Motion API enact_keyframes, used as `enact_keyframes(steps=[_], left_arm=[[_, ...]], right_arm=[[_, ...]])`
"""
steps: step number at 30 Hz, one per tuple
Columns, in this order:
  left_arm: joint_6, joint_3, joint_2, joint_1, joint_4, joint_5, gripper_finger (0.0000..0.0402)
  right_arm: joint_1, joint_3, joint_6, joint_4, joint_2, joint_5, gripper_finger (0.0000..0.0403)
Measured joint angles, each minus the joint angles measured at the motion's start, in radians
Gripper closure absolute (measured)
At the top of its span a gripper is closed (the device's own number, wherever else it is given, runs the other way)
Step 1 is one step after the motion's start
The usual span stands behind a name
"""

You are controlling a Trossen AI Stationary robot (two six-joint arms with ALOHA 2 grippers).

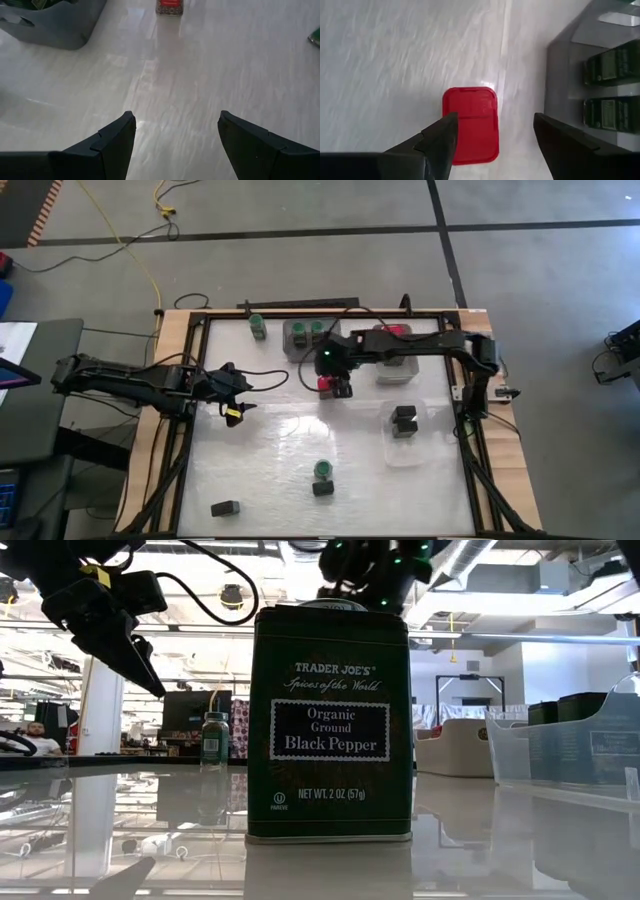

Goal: Sort spices by type
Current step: Put the center red seasoning can into the gray bin

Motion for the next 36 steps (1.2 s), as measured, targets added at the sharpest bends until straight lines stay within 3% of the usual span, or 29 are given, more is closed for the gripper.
enact_keyframes(steps=[10,36], left_arm=[[0.0,0.0,0.0,0.0,-0.002,0.0,0.013],[0.002,0.0,0.0,0.0,-0.008,0.001,0.013]], right_arm=[[0.001,0.115,-0.003,-0.144,0.12,-0.007,0.0117],[-0.002,0.117,0.024,-0.192,0.106,-0.006,0.0117]])
